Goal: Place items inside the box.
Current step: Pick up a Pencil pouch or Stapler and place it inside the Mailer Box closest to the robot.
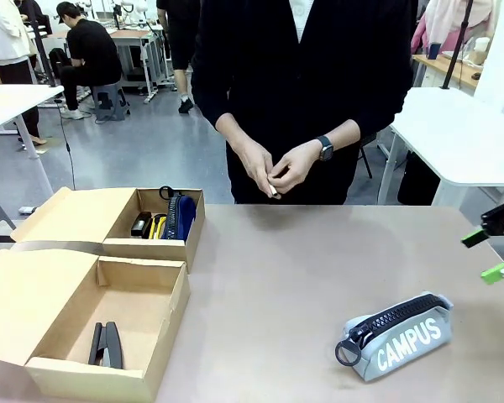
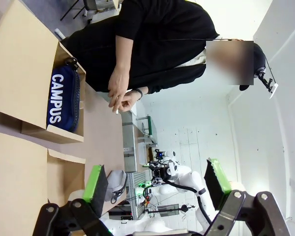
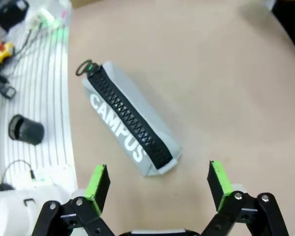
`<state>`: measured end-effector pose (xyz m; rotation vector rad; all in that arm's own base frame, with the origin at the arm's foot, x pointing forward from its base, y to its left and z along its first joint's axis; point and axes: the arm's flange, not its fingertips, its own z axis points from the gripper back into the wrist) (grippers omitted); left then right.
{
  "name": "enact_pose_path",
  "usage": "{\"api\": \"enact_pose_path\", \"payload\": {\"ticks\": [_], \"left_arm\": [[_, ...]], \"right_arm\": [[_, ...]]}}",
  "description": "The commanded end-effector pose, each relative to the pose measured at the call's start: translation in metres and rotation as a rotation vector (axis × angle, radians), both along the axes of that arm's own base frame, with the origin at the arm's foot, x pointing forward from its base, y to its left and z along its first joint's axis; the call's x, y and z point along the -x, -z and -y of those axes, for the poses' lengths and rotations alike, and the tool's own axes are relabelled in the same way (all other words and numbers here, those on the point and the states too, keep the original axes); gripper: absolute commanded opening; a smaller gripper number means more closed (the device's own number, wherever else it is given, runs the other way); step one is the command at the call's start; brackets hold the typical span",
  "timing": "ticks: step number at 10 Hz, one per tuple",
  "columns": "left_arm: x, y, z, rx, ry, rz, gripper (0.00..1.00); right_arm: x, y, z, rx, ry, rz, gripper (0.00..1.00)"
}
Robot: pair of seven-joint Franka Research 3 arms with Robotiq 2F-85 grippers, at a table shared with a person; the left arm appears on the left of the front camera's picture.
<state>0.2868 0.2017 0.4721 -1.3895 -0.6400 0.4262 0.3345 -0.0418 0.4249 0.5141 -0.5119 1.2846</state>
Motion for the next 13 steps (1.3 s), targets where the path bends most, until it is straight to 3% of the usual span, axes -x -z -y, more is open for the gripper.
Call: {"api": "enact_pose_path", "payload": {"ticks": [1, 4, 9, 13], "left_arm": [[0.003, 0.001, 0.004, 0.006, -0.003, 0.026, 1.00], [0.003, 0.001, 0.004, 0.006, -0.003, 0.026, 1.00], [0.003, 0.001, 0.004, 0.006, -0.003, 0.026, 1.00], [0.003, 0.001, 0.004, 0.006, -0.003, 0.026, 1.00]], "right_arm": [[0.007, 0.022, -0.039, 0.182, -0.084, 0.026, 1.00], [0.004, 0.044, -0.098, 0.356, -0.200, 0.018, 1.00], [0.016, 0.102, -0.172, 0.650, -0.402, -0.122, 1.00], [0.018, 0.113, -0.178, 0.622, -0.426, -0.183, 1.00]]}}
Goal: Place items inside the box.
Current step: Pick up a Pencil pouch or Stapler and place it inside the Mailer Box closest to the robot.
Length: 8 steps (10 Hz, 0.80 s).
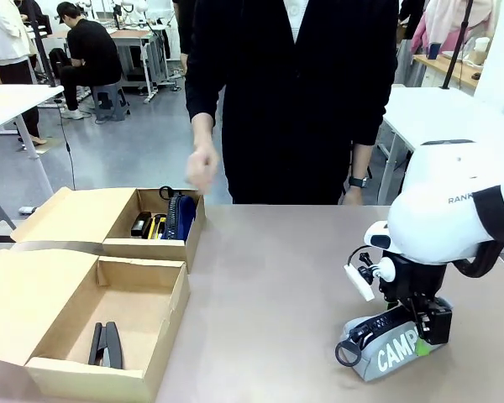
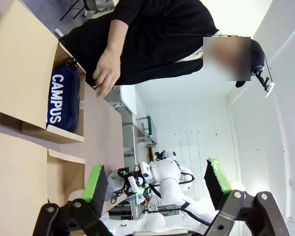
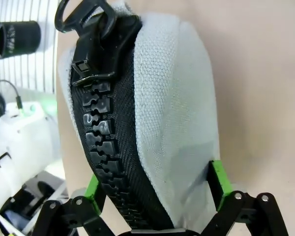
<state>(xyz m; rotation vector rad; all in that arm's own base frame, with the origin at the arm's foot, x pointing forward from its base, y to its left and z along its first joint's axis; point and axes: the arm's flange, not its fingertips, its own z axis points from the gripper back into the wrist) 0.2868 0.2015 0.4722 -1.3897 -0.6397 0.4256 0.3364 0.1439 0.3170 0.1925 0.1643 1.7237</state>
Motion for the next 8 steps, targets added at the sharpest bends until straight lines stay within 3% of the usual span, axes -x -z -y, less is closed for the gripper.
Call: {"api": "enact_pose_path", "payload": {"ticks": [1, 2, 3, 5, 6, 8], "left_arm": [[0.003, 0.001, 0.004, 0.006, -0.004, 0.026, 1.00], [0.003, 0.001, 0.004, 0.006, -0.004, 0.026, 1.00], [0.003, 0.001, 0.004, 0.006, -0.004, 0.026, 1.00], [0.003, 0.001, 0.004, 0.006, -0.004, 0.026, 1.00], [0.003, 0.001, 0.004, 0.006, -0.004, 0.026, 1.00], [0.003, 0.001, 0.004, 0.006, -0.004, 0.026, 1.00]], "right_arm": [[0.020, 0.002, 0.010, -0.006, 0.058, -0.041, 0.43], [0.020, 0.000, 0.012, -0.014, 0.063, -0.049, 0.41], [0.020, -0.001, 0.013, -0.014, 0.069, -0.049, 0.00], [0.019, -0.005, 0.014, -0.028, 0.089, -0.044, 0.00], [0.020, -0.008, 0.014, -0.036, 0.111, -0.035, 0.14], [0.019, -0.012, 0.015, -0.054, 0.144, -0.024, 0.00]]}}
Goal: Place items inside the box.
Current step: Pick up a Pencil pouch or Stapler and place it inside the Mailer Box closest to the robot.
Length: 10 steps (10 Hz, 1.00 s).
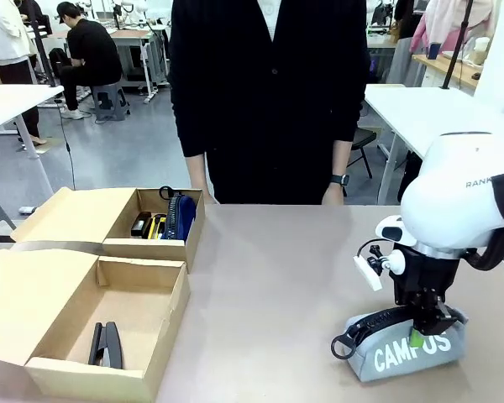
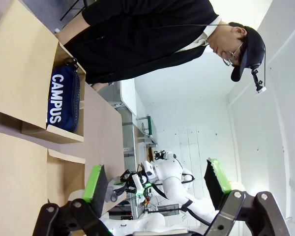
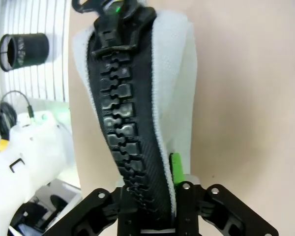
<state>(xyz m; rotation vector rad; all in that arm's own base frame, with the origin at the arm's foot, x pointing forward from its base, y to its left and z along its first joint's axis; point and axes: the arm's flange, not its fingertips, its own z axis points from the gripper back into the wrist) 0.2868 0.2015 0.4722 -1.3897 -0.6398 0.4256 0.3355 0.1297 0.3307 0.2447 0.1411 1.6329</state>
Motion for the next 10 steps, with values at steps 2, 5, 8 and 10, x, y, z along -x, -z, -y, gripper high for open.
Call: {"api": "enact_pose_path", "payload": {"ticks": [2, 5, 8, 10], "left_arm": [[0.003, 0.001, 0.004, 0.006, -0.004, 0.026, 1.00], [0.003, 0.001, 0.004, 0.006, -0.004, 0.026, 1.00], [0.003, 0.001, 0.004, 0.006, -0.004, 0.026, 1.00], [0.003, 0.001, 0.004, 0.006, -0.004, 0.026, 1.00]], "right_arm": [[0.016, -0.005, 0.002, -0.027, 0.166, 0.005, 0.00], [0.018, -0.047, -0.010, -0.180, 0.450, -0.072, 0.00], [0.023, -0.109, -0.092, -0.580, 1.174, 0.119, 0.00], [0.017, -0.119, -0.176, -0.674, 1.293, 0.107, 0.00]]}}
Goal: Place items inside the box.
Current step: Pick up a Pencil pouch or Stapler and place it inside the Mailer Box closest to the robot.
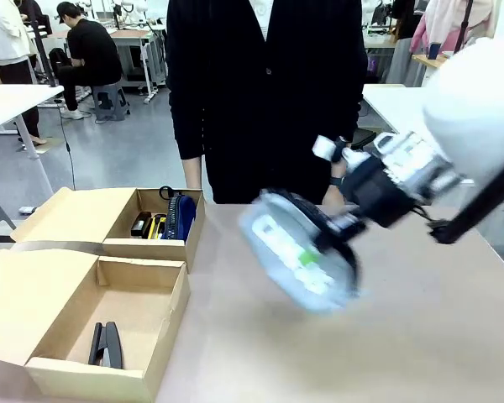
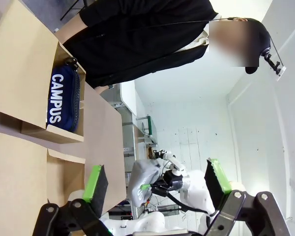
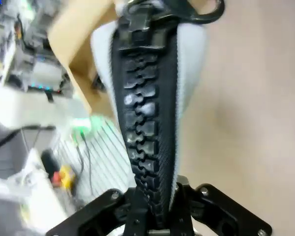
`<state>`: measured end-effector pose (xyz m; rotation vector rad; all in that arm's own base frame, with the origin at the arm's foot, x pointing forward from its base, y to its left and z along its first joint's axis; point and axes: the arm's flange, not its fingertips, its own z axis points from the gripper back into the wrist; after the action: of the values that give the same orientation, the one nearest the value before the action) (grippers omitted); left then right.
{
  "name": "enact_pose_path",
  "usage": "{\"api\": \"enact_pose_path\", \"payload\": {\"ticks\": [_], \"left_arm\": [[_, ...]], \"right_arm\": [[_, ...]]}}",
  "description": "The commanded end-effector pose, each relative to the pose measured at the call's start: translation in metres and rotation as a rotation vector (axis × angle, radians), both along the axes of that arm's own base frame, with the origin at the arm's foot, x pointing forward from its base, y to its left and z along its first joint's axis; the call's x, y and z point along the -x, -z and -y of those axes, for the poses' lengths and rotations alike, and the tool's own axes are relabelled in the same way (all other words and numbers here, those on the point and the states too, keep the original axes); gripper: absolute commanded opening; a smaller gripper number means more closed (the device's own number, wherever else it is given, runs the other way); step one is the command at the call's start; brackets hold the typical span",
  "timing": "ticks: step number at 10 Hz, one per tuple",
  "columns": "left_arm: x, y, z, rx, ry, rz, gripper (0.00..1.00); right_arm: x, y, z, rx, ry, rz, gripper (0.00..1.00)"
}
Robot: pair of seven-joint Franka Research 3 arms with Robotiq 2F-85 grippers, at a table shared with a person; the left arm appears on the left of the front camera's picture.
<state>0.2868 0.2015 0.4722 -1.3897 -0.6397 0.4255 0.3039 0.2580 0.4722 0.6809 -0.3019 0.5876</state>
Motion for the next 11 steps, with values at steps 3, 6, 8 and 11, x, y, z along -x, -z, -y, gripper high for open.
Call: {"api": "enact_pose_path", "payload": {"ticks": [3, 6, 8, 11], "left_arm": [[0.003, 0.001, 0.004, 0.006, -0.004, 0.026, 1.00], [0.003, 0.001, 0.004, 0.006, -0.004, 0.026, 1.00], [0.003, 0.001, 0.004, 0.006, -0.004, 0.026, 1.00], [0.003, 0.001, 0.004, 0.006, -0.004, 0.026, 1.00]], "right_arm": [[-0.002, 0.050, -0.133, -0.110, 0.208, -0.032, 0.00], [0.013, 0.029, -0.106, -0.091, 0.245, -0.008, 0.00], [0.014, 0.047, -0.126, -0.091, 0.201, -0.032, 0.05], [0.049, 0.006, -0.180, -0.337, 0.495, -0.227, 0.05]]}}
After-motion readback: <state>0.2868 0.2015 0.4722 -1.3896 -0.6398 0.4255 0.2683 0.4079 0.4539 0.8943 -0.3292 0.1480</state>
